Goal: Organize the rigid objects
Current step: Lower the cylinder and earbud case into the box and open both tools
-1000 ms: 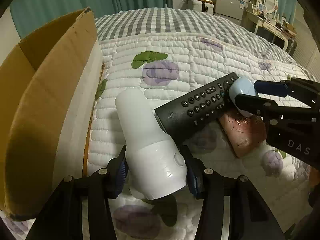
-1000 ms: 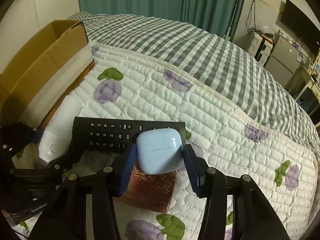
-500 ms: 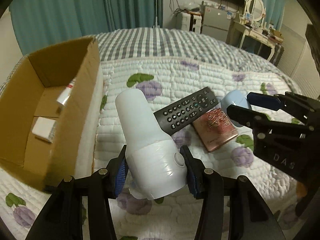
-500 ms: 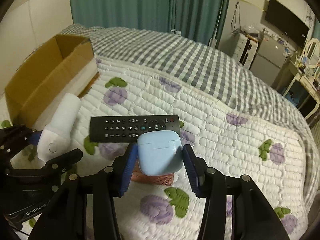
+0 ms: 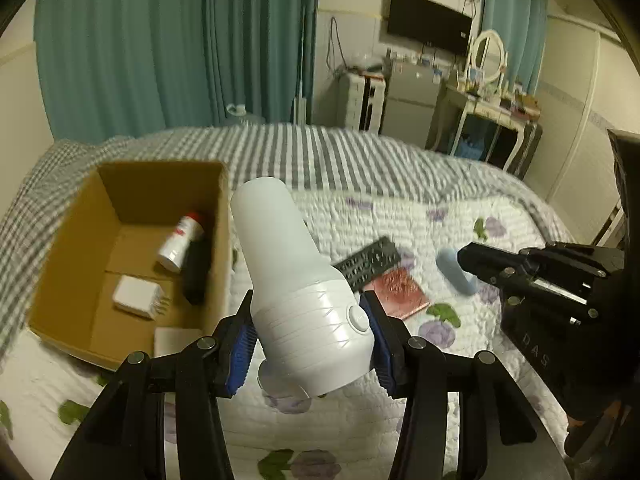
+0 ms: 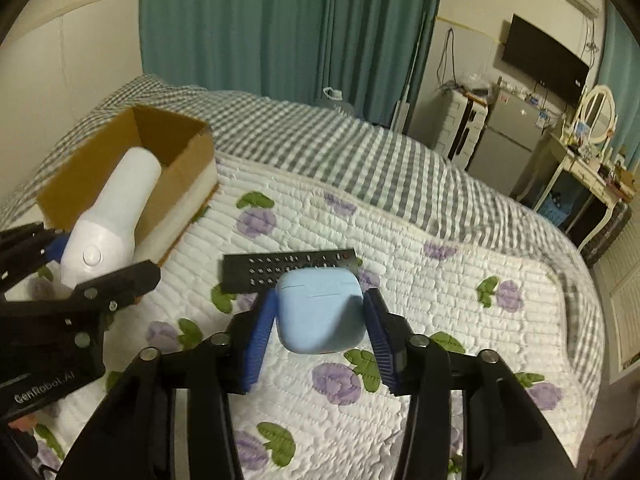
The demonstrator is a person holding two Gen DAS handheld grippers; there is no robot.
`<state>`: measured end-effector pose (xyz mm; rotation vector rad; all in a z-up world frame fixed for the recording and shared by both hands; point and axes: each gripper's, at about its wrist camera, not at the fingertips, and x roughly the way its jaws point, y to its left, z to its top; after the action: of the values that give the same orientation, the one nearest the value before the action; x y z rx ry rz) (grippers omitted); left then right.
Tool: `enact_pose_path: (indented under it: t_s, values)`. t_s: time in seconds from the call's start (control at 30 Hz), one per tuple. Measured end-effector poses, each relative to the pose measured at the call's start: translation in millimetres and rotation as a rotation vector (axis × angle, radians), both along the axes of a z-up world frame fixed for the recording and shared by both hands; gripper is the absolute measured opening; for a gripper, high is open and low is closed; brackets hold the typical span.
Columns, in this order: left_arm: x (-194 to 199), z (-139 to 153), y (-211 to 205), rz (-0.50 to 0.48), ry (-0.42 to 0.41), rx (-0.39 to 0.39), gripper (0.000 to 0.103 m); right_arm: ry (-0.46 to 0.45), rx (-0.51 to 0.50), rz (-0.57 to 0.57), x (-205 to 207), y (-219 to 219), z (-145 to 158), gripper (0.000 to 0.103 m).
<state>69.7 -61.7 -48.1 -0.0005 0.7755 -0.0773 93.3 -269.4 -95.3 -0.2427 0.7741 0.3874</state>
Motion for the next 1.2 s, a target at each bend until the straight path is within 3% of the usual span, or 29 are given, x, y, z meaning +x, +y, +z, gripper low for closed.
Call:
enact_pose_path:
  t_s: [0.03,0.2,0.43,0.5,0.53,0.57,0.87,1.1,1.2]
  values:
    - [-2.7,7.1,4.3,0.005,-0.015,-0.006,0.051,-0.016,-0.016,-0.003,-3.4,3.3,6.9,0.002]
    - [-13.0,23.9,26.2,0.024,-0.039,-0.026,0.051,-0.015,-0.072,0.003,-7.7,20.7,23.7,0.0]
    - [-17.1,8.3,35.8,-0.035,-0.001,-0.007,0.051,0.071,-0.097,-0.03,0.6,21.9,-9.4,0.001]
    - [-18.1,-0.2,33.3,-0.051,0.015,-0.01,0.051,0.106,-0.114,-0.057,3.5,15.6,-25.5,0.015]
    - [-15.9,-7.4,28.0,-0.065,0.031,-0.012,0.051,0.119,-0.116,-0.069,4.9,11.6,-32.1,0.038]
    - [-15.0,-11.9,24.4,-0.072,0.039,-0.015,0.051,0.129,-0.124,-0.086,6.4,5.5,-40.1,0.053]
    - [8.9,-59.3,-6.5,-0.124,0.144,0.002,0.051,0.31,-0.122,-0.173,33.3,-28.3,-105.7,0.054]
    - [18.8,-81.9,-15.0,-0.132,0.187,0.012,0.051,0.371,-0.124,-0.218,48.3,-39.3,-126.4,0.056]
    - [16.1,-81.7,-12.9,-0.134,0.186,0.007,0.051,0.39,-0.092,-0.239,50.6,-46.9,-129.5,0.042]
